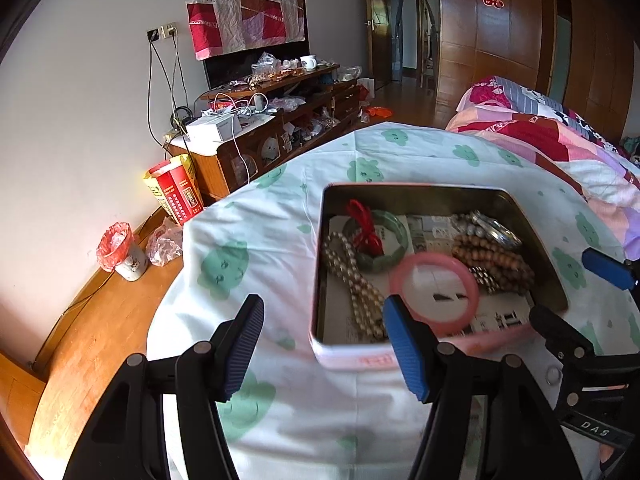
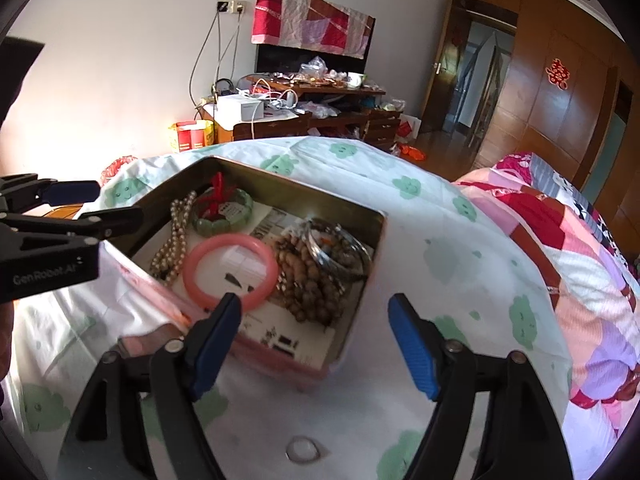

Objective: Organize jewelry
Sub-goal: 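Withdraw both open tools toward the watch and the small silver ring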

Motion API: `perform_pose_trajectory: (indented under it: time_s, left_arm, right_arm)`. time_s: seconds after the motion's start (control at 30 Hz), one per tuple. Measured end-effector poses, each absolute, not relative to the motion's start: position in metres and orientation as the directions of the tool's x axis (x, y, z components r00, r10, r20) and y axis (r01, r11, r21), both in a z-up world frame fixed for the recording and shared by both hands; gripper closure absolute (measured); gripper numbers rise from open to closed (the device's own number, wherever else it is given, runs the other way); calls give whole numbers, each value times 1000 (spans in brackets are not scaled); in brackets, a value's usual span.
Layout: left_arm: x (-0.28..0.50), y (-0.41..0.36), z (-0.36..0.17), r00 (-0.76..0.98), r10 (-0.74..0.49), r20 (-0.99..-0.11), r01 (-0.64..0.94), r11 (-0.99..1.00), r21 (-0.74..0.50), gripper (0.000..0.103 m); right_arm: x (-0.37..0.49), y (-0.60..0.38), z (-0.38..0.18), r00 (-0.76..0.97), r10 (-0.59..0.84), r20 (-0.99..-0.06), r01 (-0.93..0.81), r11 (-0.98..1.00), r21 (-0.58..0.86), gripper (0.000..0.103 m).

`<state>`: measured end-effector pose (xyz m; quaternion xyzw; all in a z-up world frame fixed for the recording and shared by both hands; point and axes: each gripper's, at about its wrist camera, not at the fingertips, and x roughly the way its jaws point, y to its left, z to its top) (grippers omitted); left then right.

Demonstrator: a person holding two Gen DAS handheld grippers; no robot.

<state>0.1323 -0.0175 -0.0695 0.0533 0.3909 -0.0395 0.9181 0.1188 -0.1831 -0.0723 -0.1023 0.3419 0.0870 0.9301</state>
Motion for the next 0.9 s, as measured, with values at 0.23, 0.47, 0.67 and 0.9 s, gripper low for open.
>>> perform_pose_trajectory:
  time_s: [0.23,0.47,0.67,0.9]
  left_arm:
    - [96,-18,-68,698,-70,-712,126,992,26,40]
    - [70,-41,-74,687,-112,-718,193,981,32,40]
    - [72,-58,-85,667,-107,-737,220,974,58,40]
    - [75,-59,-94,647,-112,-754,221,974,45,40]
  right_arm:
    - [91,-201,-77,753,85,-653,-200,974,-104,16]
    - [72,-219,-90,736,56,-675,-163,982,-96,16]
    - [64,-230,-94,739,28,-673,-134,985,-106,13]
    - [66,-234,-96,733,31,-679,-119,989,-84,13]
